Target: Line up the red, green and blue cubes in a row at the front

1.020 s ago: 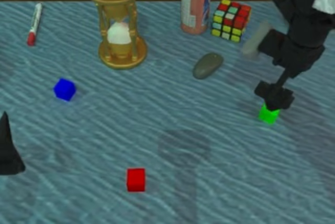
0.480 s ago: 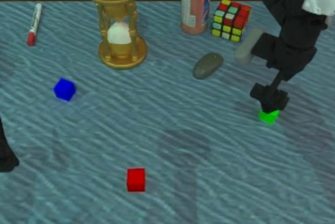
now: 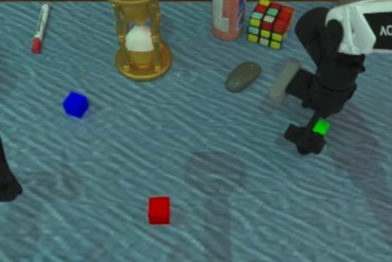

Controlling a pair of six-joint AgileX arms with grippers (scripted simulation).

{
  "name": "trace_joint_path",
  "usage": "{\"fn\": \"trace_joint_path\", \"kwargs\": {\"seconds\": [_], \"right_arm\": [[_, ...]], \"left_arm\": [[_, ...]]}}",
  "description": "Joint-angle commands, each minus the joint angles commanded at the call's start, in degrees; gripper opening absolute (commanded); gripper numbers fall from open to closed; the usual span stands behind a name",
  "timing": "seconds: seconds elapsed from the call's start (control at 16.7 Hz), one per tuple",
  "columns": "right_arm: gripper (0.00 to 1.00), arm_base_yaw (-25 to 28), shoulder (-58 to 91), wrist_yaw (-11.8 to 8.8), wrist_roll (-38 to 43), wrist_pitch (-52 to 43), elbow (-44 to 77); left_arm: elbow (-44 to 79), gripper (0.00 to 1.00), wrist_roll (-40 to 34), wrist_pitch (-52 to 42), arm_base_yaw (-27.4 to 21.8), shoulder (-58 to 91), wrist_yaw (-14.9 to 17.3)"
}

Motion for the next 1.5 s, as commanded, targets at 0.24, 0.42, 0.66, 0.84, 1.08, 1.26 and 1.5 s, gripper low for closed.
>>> {"fn": "trace_joint_path", "kwargs": {"seconds": [0.24,0.42,0.66,0.84,1.08,1.26,1.5], "right_arm": [[1.00,0.0,0.4,0.0,0.0,0.5,-0.3],[0.77,0.0,0.4,0.0,0.0,0.5,-0.3],[0.47,0.0,0.4,0.0,0.0,0.5,-0.3],[0.25,0.0,0.4,0.0,0.0,0.5,-0.3],[0.00,0.0,0.4,0.0,0.0,0.5,-0.3],[0.00,0.0,0.4,0.0,0.0,0.5,-0.3],[0.00,0.0,0.4,0.0,0.0,0.5,-0.3]], "left_arm": [[0.0,1.00,0.0,0.0,0.0,0.0,0.0],[0.0,1.00,0.0,0.0,0.0,0.0,0.0],[0.0,1.00,0.0,0.0,0.0,0.0,0.0],[0.0,1.00,0.0,0.0,0.0,0.0,0.0],[0.0,1.00,0.0,0.0,0.0,0.0,0.0],[0.0,1.00,0.0,0.0,0.0,0.0,0.0],[0.0,1.00,0.0,0.0,0.0,0.0,0.0]]}}
